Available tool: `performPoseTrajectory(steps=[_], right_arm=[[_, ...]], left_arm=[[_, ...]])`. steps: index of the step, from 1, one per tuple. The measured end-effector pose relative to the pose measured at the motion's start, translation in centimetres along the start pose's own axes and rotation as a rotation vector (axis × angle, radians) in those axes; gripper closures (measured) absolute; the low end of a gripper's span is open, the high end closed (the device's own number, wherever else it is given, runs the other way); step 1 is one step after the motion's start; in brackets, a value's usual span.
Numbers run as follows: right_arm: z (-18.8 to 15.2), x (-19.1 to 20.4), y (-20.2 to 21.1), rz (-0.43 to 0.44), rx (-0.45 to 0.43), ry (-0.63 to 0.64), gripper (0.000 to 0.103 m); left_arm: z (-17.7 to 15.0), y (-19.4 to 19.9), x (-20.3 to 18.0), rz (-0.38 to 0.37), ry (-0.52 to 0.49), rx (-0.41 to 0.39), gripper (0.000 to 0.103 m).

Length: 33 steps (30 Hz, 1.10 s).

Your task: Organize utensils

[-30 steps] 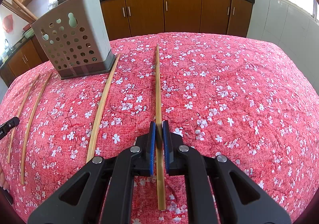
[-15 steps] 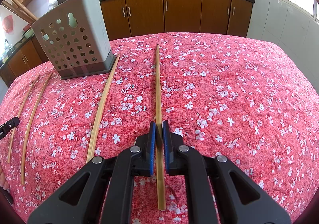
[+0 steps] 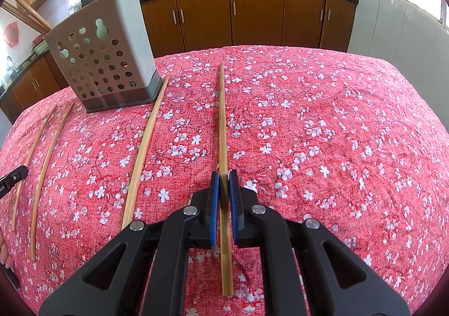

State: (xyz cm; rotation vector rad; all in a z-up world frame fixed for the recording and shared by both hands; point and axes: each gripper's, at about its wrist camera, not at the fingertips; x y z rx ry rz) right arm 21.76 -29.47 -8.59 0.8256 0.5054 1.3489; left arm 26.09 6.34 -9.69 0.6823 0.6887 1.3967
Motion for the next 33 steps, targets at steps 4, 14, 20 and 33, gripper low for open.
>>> performPoseTrajectory(steps=[4, 14, 20, 33], right_arm=[[0.0, 0.0, 0.0, 0.000, 0.000, 0.000, 0.094], [0.1, 0.0, -0.1, 0.003, 0.001, -0.002, 0.094], [-0.2, -0.3, 0.2, 0.026, 0.003, -0.014, 0.094], [-0.8, -0.5, 1.8, 0.040, 0.003, 0.001, 0.095]], left_arm=[[0.0, 0.0, 0.0, 0.000, 0.001, 0.000, 0.091], [0.0, 0.0, 0.0, -0.002, 0.002, 0.000, 0.091], [-0.5, 0.7, -0.2, -0.008, -0.013, 0.003, 0.091], [-2.5, 3.0, -0.9, 0.002, -0.102, 0.021, 0.095]])
Point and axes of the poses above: each gripper's, at about its wrist camera, not at the fingertips, and y roughly against the way its jaws point, x to its left, z to its top, and after that the axes turned 7 degrees about -y, right-handed
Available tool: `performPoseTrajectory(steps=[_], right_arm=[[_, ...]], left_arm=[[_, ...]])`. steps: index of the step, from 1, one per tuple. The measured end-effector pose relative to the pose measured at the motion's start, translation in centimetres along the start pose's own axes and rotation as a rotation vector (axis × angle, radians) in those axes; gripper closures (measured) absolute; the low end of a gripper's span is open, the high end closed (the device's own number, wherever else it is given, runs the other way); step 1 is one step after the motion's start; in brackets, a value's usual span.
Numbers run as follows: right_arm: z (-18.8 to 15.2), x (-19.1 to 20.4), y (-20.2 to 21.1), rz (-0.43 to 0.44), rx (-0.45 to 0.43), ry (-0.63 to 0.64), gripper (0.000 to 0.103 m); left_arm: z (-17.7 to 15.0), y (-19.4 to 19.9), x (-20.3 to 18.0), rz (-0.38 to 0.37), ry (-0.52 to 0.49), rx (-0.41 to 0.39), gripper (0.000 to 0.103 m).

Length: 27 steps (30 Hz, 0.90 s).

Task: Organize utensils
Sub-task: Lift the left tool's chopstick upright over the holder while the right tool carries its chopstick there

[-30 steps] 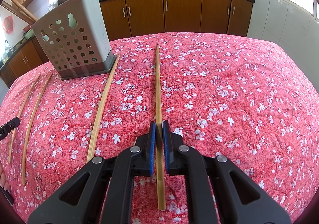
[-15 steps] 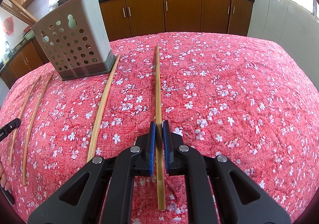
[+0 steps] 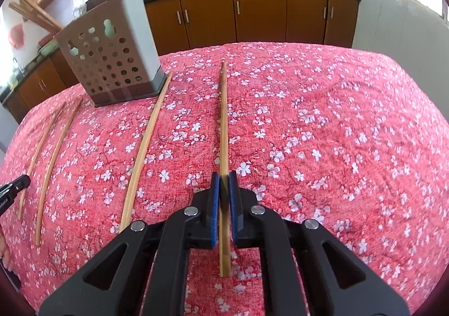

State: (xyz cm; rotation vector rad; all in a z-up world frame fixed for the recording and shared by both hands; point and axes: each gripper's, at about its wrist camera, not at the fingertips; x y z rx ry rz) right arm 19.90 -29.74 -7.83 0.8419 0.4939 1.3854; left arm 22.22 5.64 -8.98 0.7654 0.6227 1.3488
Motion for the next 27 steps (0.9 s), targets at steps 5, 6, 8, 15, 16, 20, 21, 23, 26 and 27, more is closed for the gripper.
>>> performPoseTrajectory(steps=[5, 6, 8, 15, 16, 20, 21, 23, 26, 27], right_arm=[[2.2, 0.9, 4.4, 0.025, -0.143, 0.011, 0.095], [2.6, 1.1, 5.1, 0.029, -0.166, 0.011, 0.095], [3.6, 1.6, 6.9, 0.042, -0.221, 0.011, 0.095], [5.5, 1.8, 10.2, 0.066, -0.326, 0.009, 0.095], [5.6, 1.8, 10.5, 0.069, -0.336, 0.009, 0.095], [6.5, 2.4, 12.1, 0.101, -0.377, 0.015, 0.095], [6.9, 2.1, 12.8, 0.111, -0.387, 0.017, 0.095], [7.8, 2.4, 14.1, 0.149, -0.409, 0.020, 0.095], [8.7, 3.0, 16.3, 0.219, -0.433, 0.031, 0.095], [9.1, 3.3, 17.2, 0.249, -0.445, 0.039, 0.095]], left_arm=[[2.1, 3.6, 0.5, -0.005, -0.002, -0.103, 0.095], [2.8, 4.7, 0.5, -0.007, 0.001, -0.134, 0.095], [3.9, 6.5, 0.4, -0.005, 0.003, -0.184, 0.095], [7.0, 11.4, 0.2, -0.013, 0.009, -0.323, 0.095], [7.3, 11.9, 0.2, -0.017, 0.006, -0.334, 0.095], [8.4, 13.9, -0.3, -0.045, -0.009, -0.382, 0.095], [8.6, 14.4, -0.4, -0.051, -0.011, -0.392, 0.095], [9.2, 15.6, -0.8, -0.075, -0.011, -0.416, 0.095], [10.2, 17.4, -1.5, -0.131, -0.012, -0.455, 0.095], [10.7, 18.3, -2.0, -0.152, -0.016, -0.474, 0.095]])
Point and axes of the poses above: each gripper's, at about its wrist camera, not at the fingertips, and y roughly against the way its jaws point, x to its left, z to its top, and after that the axes turned 7 degrees about -y, right-handed
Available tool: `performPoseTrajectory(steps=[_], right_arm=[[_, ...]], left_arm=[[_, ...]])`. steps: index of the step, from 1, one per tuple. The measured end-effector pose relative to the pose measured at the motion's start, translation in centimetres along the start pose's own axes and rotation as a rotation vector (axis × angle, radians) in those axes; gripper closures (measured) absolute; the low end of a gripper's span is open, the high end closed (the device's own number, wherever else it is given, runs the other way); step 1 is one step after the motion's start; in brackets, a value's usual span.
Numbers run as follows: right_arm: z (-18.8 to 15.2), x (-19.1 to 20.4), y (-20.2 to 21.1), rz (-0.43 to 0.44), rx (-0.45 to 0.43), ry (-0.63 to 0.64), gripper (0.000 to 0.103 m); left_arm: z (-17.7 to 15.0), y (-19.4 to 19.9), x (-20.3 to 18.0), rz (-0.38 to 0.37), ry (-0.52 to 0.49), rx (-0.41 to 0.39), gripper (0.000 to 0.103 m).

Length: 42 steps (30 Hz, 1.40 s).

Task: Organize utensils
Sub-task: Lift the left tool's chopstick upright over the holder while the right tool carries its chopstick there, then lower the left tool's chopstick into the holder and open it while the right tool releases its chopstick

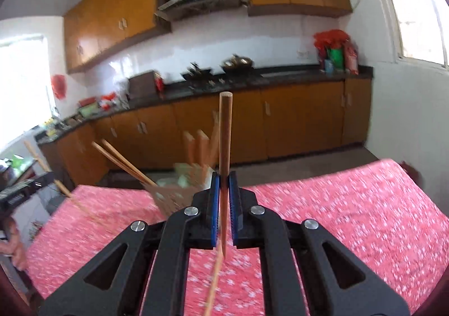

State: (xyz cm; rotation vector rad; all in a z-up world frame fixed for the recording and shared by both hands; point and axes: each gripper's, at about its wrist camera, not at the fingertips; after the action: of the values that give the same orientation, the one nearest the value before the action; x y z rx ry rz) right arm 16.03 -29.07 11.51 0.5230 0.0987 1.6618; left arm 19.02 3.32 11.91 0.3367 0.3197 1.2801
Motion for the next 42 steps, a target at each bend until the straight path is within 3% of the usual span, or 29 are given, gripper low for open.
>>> performPoseTrajectory(steps=[6, 10, 14, 21, 27, 35, 38, 42], right_arm=[[3.7, 2.6, 2.5, 0.112, -0.118, -0.001, 0.095], [5.2, 4.2, 2.2, 0.109, -0.226, -0.002, 0.095], [5.7, 5.1, 0.0, 0.076, -0.288, 0.008, 0.095], [4.3, 5.2, -5.5, 0.032, -0.215, 0.022, 0.095], [3.2, 5.0, -7.1, 0.036, -0.152, 0.016, 0.095], [3.5, 5.1, -6.2, 0.053, -0.151, 0.015, 0.093], [4.2, 5.0, -4.4, 0.054, -0.185, 0.018, 0.083], [4.5, 4.1, -2.1, 0.024, -0.210, 0.019, 0.080]], left_arm=[[3.9, 0.8, -2.4, -0.046, -0.009, -0.106, 0.095], [6.4, 0.1, -3.5, -0.046, 0.016, -0.182, 0.095], [8.1, -2.0, -4.2, 0.002, 0.026, -0.238, 0.095], [7.9, -7.1, -4.2, 0.005, 0.057, -0.240, 0.095], [6.6, -10.2, -4.4, -0.013, 0.047, -0.170, 0.095], [6.4, -9.3, -3.1, -0.023, 0.074, -0.171, 0.085], [6.6, -7.7, -2.9, -0.016, 0.075, -0.192, 0.081], [5.9, -4.7, -2.2, 0.041, 0.047, -0.184, 0.072]])
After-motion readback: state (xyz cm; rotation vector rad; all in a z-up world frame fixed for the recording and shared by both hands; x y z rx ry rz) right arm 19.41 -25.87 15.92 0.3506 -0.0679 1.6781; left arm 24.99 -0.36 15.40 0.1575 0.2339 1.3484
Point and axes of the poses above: each gripper's, at about its wrist camera, not at the fingertips, and y roughly against the way its jaws point, x to its left, z to its top, and after that the axes turned 7 degrees about -y, right-handed
